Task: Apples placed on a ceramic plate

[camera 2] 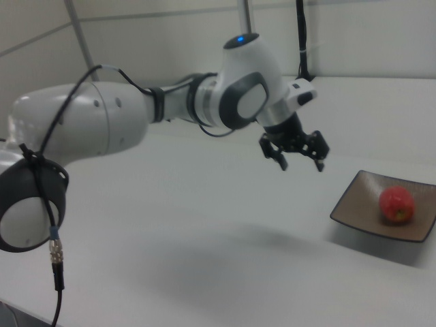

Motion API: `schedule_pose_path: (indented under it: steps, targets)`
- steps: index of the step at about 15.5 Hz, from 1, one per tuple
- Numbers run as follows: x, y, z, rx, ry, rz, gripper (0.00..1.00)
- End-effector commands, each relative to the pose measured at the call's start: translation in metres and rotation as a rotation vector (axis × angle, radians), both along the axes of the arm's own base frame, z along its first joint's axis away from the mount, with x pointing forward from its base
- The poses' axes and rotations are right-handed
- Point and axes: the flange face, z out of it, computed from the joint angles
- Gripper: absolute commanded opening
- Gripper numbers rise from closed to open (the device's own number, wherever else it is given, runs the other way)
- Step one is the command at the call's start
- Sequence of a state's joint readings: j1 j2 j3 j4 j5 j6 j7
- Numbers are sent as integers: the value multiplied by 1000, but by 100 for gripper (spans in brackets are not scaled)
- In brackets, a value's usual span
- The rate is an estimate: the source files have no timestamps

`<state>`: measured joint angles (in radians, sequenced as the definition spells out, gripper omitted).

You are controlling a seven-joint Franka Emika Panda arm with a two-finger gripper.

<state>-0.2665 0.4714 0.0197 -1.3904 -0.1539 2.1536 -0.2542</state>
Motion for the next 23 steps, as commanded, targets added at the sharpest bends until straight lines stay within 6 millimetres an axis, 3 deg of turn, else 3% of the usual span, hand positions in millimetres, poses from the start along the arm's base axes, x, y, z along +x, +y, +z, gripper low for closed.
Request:
schedule_pose_path:
  steps: [1, 3, 8, 11, 14, 17, 23]
  targets:
    - [-24, 42, 30, 103, 73, 1, 100]
    - [-43, 67, 43, 143, 131, 8, 100]
    - [-75, 115, 54, 189, 231, -76, 100]
    - [-107, 142, 60, 220, 232, -50, 100]
    - [-128, 156, 67, 240, 232, -36, 100]
    - [-143, 156, 76, 249, 232, -37, 100]
    - [-146, 154, 82, 248, 221, -34, 100]
